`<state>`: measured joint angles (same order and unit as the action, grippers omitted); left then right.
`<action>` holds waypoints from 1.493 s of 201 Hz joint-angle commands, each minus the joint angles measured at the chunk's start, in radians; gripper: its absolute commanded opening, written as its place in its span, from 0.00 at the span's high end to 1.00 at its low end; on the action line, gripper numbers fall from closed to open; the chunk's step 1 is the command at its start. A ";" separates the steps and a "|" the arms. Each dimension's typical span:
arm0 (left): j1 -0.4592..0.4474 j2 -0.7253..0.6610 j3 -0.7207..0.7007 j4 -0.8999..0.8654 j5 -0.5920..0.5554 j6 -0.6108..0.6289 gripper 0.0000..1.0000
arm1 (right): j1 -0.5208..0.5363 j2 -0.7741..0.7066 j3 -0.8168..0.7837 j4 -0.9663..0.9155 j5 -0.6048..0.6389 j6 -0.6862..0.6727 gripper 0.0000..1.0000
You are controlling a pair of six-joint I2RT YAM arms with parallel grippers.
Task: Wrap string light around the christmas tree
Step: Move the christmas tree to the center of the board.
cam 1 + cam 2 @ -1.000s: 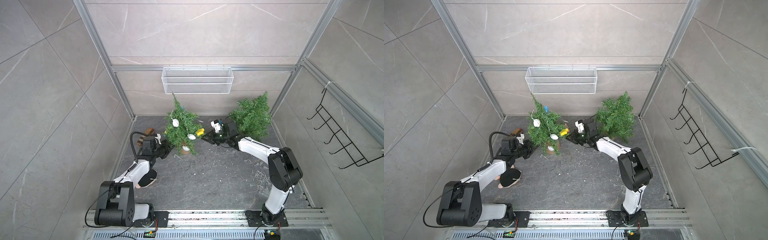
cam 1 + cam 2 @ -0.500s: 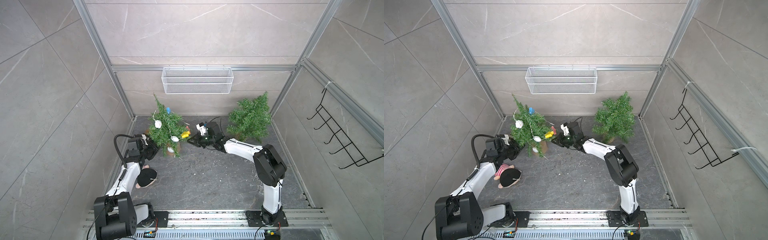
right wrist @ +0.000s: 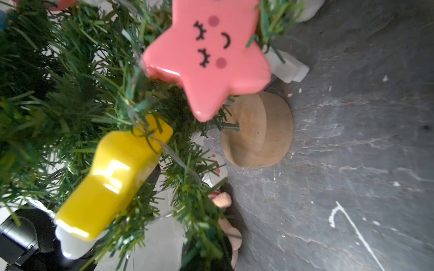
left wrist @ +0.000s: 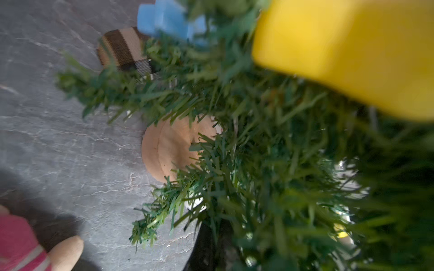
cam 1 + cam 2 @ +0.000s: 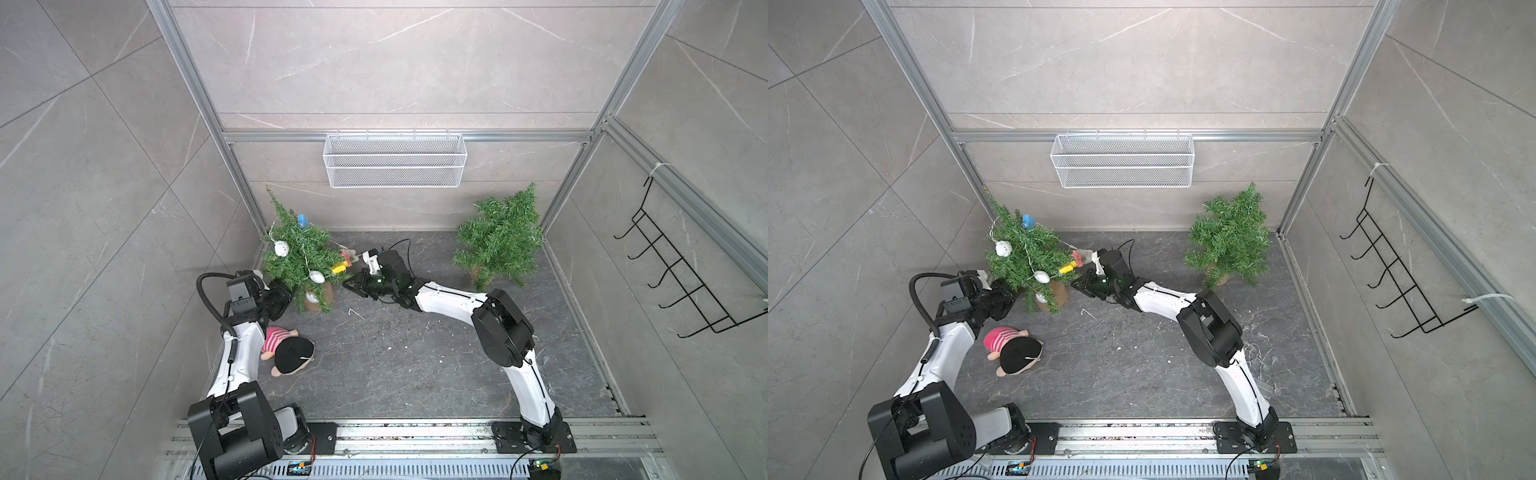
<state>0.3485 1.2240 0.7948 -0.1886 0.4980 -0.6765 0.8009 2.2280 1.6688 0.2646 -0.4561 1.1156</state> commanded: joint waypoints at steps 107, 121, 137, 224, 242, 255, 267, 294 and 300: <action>0.021 -0.148 0.105 -0.418 -0.277 0.022 0.43 | 0.012 -0.003 0.068 -0.034 0.008 -0.006 0.52; 0.032 -0.168 0.124 -0.453 -0.332 0.028 0.39 | 0.010 -0.022 0.046 -0.041 0.015 -0.016 0.45; 0.042 -0.189 0.147 -0.489 -0.409 0.030 0.38 | 0.011 -0.046 0.019 -0.041 0.019 -0.028 0.39; -0.106 -0.213 0.503 -0.664 -0.803 0.303 0.39 | -0.039 -0.279 -0.265 -0.073 0.079 -0.137 0.33; -0.242 -0.227 0.557 -0.669 -0.863 0.370 0.40 | -0.058 -0.322 -0.299 -0.121 0.091 -0.177 0.34; -0.373 -0.223 0.590 -0.674 -0.919 0.444 0.41 | -0.069 -0.354 -0.315 -0.173 0.100 -0.216 0.34; -0.491 -0.216 0.616 -0.686 -0.965 0.506 0.40 | -0.076 -0.384 -0.320 -0.248 0.113 -0.267 0.35; -0.703 -0.188 0.680 -0.719 -0.947 0.549 0.40 | -0.097 -0.464 -0.298 -0.482 0.167 -0.440 0.35; -0.755 -0.178 0.689 -0.717 -0.939 0.547 0.40 | -0.101 -0.486 -0.288 -0.552 0.197 -0.490 0.35</action>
<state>-0.2646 1.0245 1.4254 -0.8703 -0.3988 -0.2234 0.7128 1.8397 1.3628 -0.0082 -0.3439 0.8402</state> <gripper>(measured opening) 0.596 0.652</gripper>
